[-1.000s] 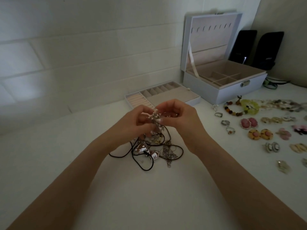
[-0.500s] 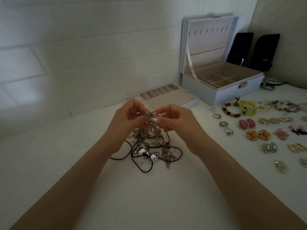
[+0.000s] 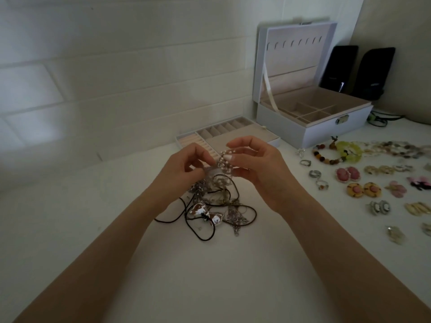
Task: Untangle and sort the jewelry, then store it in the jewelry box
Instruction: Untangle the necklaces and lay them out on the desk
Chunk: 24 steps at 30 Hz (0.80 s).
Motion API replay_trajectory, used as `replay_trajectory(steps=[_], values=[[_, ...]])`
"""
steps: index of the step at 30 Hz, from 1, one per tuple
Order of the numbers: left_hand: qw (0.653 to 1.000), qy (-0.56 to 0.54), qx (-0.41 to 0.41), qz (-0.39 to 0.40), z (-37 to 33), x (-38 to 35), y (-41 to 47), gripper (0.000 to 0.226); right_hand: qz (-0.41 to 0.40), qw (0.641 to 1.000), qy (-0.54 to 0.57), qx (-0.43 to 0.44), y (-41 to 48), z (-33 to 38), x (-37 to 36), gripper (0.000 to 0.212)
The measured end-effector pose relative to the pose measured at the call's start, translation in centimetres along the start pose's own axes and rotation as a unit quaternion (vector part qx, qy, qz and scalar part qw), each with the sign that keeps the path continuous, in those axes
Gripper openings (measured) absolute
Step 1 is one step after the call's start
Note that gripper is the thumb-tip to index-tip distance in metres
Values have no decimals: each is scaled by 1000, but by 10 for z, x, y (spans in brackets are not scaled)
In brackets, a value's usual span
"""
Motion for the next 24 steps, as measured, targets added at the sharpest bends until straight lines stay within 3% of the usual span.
replay_trajectory(steps=[5, 8, 17, 24], values=[[995, -72, -1, 67, -6, -7, -4, 20, 1, 1000, -22, 9, 0, -1, -1, 20], [997, -60, -5, 56, -7, -6, -4, 4, -12, 999, -28, 26, 0, 0, 1, 17], [999, -10, -22, 32, -4, -4, -1, 17, 2, 999, 37, 24, -2, 3, 0, 19], [997, -16, -38, -64, -1, 3, 2, 18, 0, 999, 34, 5, -1, 1, 2, 17]])
Point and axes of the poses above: each hand's wrist, its own y-axis towards the middle knuckle, its own x-axis out of the back of the hand, z = x × y, the point moved 4 cm from there along y, towards the middle knuckle, and after that the axes turned 1 degree about -x, right-handed, at the moved point
